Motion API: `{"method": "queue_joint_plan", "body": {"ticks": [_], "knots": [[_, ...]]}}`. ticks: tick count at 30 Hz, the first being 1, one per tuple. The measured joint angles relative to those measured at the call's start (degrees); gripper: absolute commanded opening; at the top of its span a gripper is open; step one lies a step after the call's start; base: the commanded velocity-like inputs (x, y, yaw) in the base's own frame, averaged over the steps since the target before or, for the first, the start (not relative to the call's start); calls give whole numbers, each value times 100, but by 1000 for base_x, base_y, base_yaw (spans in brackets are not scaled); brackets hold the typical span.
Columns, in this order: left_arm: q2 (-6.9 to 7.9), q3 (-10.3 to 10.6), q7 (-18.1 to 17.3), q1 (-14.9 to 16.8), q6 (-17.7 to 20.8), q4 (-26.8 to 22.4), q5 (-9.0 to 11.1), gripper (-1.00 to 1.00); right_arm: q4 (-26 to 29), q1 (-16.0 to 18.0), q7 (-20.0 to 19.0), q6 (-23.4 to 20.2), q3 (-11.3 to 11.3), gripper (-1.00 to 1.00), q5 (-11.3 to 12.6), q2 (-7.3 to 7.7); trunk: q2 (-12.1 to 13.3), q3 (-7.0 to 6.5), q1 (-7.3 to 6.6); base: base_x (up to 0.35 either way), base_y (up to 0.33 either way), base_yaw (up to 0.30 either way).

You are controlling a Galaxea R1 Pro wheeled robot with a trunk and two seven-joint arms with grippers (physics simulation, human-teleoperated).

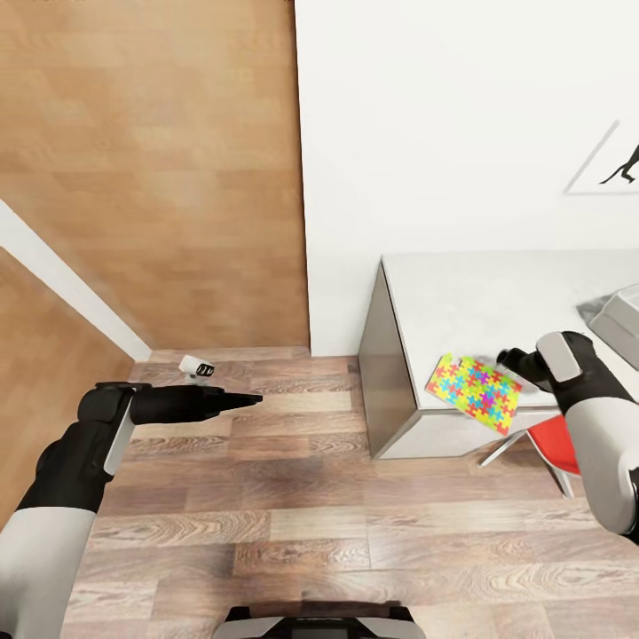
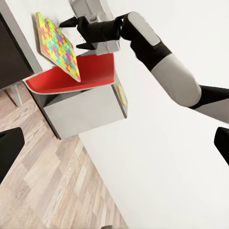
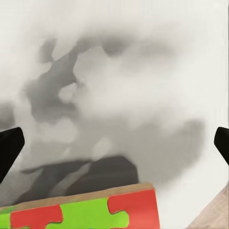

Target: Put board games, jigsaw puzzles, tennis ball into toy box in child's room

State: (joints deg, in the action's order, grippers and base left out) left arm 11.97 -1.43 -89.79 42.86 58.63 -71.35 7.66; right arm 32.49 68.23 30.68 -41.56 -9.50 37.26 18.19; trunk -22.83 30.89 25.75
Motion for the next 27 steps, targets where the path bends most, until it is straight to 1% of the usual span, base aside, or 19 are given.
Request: {"method": "queue_joint_plan", "body": {"ticks": [3,6,9,11,13,15,18,20,21,22,23,25,26,27], "knots": [[1,0,0,0,0,0,0,100,280,-63,5,-22,-96,100,2,0,0,-14,0,0,0,0],[1,0,0,0,0,0,0,100,572,-129,9,-64,-130,100,11,-1,0,-36,0,0,0,0],[-1,0,0,0,0,0,0,100,877,-168,14,-202,-150,100,59,-5,0,-61,0,0,0,0],[2,0,0,0,0,0,0,100,1091,-214,15,-342,-158,100,128,-7,0,-78,0,0,0,0],[2,0,0,0,0,0,1,100,1434,-350,16,-494,-203,100,275,-8,0,-96,0,0,0,0],[-1,0,0,0,0,0,0,100,1790,-504,16,-625,-297,100,440,-4,0,-113,0,0,0,0],[2,0,0,0,0,0,1,100,2412,-832,14,-946,-529,100,730,-1,0,-140,-1,0,0,0],[0,2,0,0,0,0,0,100,2667,-980,14,-1081,-644,100,835,-1,0,-158,0,0,0,0],[-1,4,0,0,0,-1,1,100,2927,-1139,14,-1203,-764,100,923,-3,0,-167,-1,0,0,0],[-2,5,0,0,0,0,1,100,3074,-1230,13,-1265,-830,100,973,-4,0,-176,0,0,0,0],[-2,6,0,0,0,-1,-2,100,3372,-1432,11,-1393,-966,100,1072,-5,0,-185,-1,0,0,0],[-3,7,0,0,0,-1,-5,100,3683,-1685,8,-1517,-1121,100,1214,-13,0,-203,0,0,0,0],[-3,7,0,0,1,-1,-6,100,3967,-1970,3,-1614,-1285,100,1377,-29,0,-211,-1,0,0,0],[-5,9,0,0,-1,-2,-6,100,4236,-2295,-3,-1682,-1461,100,1593,-42,0,-220,-1,0,0,0]]}}
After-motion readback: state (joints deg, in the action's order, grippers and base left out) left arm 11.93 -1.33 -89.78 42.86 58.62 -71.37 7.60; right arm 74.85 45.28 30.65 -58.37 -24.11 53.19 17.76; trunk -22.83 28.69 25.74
